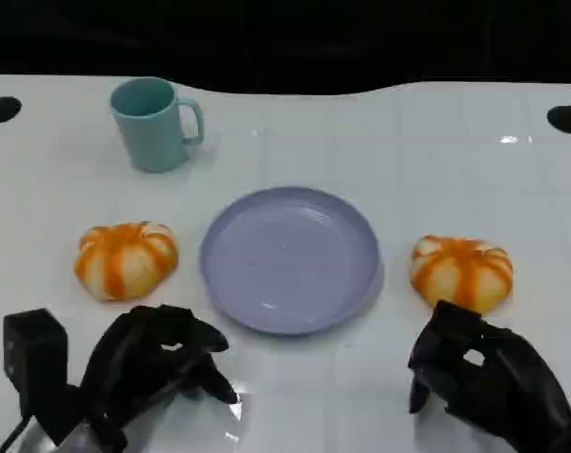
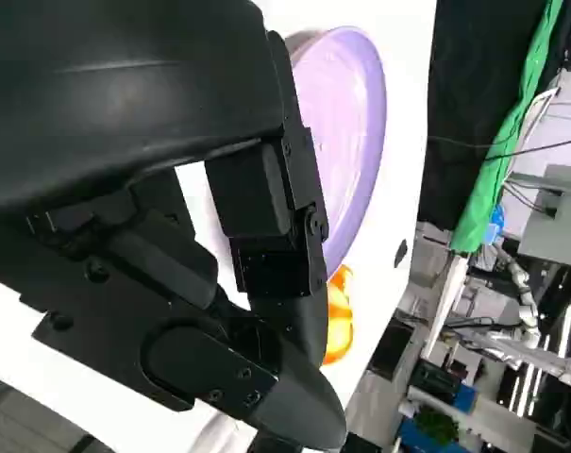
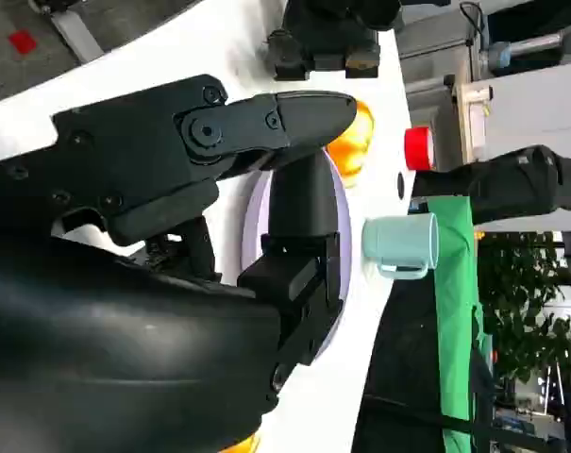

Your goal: Grasp the bread from the table and place it into the plate.

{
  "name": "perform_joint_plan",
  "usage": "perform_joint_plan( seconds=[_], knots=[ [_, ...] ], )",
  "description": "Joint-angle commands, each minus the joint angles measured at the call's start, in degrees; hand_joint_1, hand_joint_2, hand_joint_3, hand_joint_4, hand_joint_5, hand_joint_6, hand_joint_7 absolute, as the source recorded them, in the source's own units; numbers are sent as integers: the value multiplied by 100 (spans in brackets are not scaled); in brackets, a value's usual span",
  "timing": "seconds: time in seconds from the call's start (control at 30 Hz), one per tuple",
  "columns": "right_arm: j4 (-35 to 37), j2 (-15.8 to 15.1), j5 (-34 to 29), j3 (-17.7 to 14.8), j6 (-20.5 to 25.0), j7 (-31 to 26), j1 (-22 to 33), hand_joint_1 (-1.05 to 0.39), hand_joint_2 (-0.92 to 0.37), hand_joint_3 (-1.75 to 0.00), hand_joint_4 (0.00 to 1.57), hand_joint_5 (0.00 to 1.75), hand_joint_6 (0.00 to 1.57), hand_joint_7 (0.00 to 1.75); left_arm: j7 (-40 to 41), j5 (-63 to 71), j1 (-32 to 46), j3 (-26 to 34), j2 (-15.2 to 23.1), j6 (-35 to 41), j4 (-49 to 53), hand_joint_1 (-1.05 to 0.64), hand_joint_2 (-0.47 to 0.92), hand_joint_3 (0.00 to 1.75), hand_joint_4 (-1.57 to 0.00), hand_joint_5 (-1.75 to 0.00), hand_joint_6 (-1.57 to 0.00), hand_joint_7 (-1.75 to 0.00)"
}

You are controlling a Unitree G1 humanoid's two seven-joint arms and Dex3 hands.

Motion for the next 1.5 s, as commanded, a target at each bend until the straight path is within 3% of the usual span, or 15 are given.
perform_joint_plan(
  seconds=[0.03, 1.13, 1.2, 1.33, 1.5],
  knots=[
    [-41, -99, -11, -16, -34, -25, 5, -61, -92, -22, 58, 175, 56, 153, 39, 55, 74, 27, 84, 47, 119, -105, 78, 0, -150, -59, -157, -22],
    [-68, -130, 143, -61, -118, 162, -90, -62, -92, -23, 60, 175, 55, 151, 95, 75, 65, 16, 68, 48, 115, -105, 78, 0, -150, -59, -157, -22],
    [-54, -186, 157, -100, -383, 284, -201, -59, -92, -21, 53, 174, 52, 139, 92, 69, 60, 20, 60, 44, 129, -105, 78, 0, -150, -59, -157, -22],
    [9, -271, 172, -156, -795, 420, -361, -55, -92, -17, 47, 144, 51, 105, 47, 58, 61, 23, 65, 12, 143, -105, 79, 0, -150, -59, -157, -22],
    [-7, -510, -241, -177, -1300, 225, -506, -54, -92, -19, 47, 117, 47, 69, 70, 38, 69, 26, 58, 92, 108, -105, 78, 0, -150, -59, -157, -21]
  ],
)
